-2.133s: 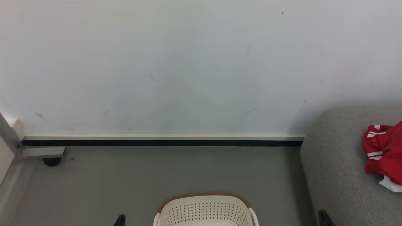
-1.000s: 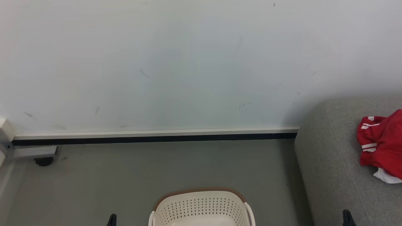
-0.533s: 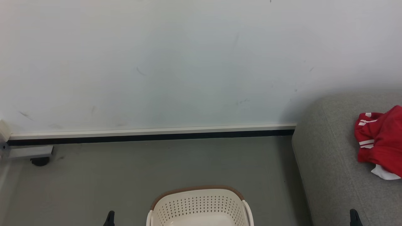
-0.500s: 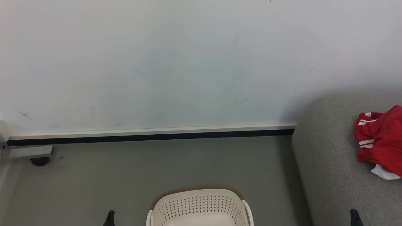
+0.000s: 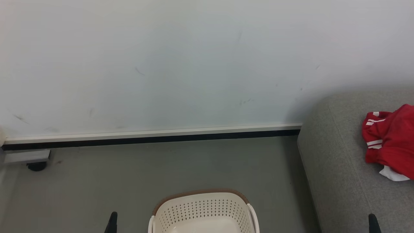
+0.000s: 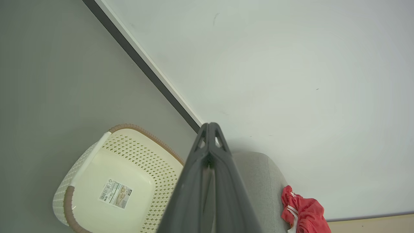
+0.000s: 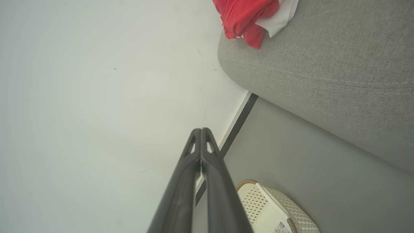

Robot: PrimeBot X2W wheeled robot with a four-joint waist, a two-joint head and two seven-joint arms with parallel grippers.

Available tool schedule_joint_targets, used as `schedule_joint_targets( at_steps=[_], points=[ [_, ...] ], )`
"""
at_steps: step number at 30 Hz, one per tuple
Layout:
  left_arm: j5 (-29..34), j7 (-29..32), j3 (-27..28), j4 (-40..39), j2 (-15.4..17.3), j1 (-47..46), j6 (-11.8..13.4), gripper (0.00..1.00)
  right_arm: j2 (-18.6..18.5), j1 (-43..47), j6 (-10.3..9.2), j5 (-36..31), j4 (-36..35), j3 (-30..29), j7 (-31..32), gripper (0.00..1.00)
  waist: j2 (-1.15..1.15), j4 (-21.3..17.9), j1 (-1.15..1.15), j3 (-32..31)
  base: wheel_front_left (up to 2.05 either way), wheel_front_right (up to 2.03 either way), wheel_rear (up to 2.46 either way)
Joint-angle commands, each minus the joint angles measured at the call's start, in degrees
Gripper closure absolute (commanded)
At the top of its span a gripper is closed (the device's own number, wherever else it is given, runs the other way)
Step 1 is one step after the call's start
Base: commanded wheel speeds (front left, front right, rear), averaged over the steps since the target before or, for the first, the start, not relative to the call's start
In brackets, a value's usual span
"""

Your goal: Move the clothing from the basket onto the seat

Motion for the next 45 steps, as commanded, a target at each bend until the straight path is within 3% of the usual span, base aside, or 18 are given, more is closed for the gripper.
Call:
schedule_joint_targets(
  at_steps=[1, 45],
  points=[
    [-1.7, 0.4, 0.3, -0.7, 0.0, -1.1, -0.2, 1.0, -0.5, -0.7, 0.02, 1.8, -0.7, -0.3, 0.3, 1.0, 0.0, -0.1, 0.0, 0.1, 0.0, 0.0, 0.0],
    [-24.2, 6.3, 1.2, -2.4, -0.1, -2.1, -1.4, 1.0, -0.7, -1.0, 0.02, 25.5, -2.4, -3.9, 2.9, 1.0, 0.0, -2.6, 0.0, 2.2, 0.0, 0.0, 0.0]
  ],
)
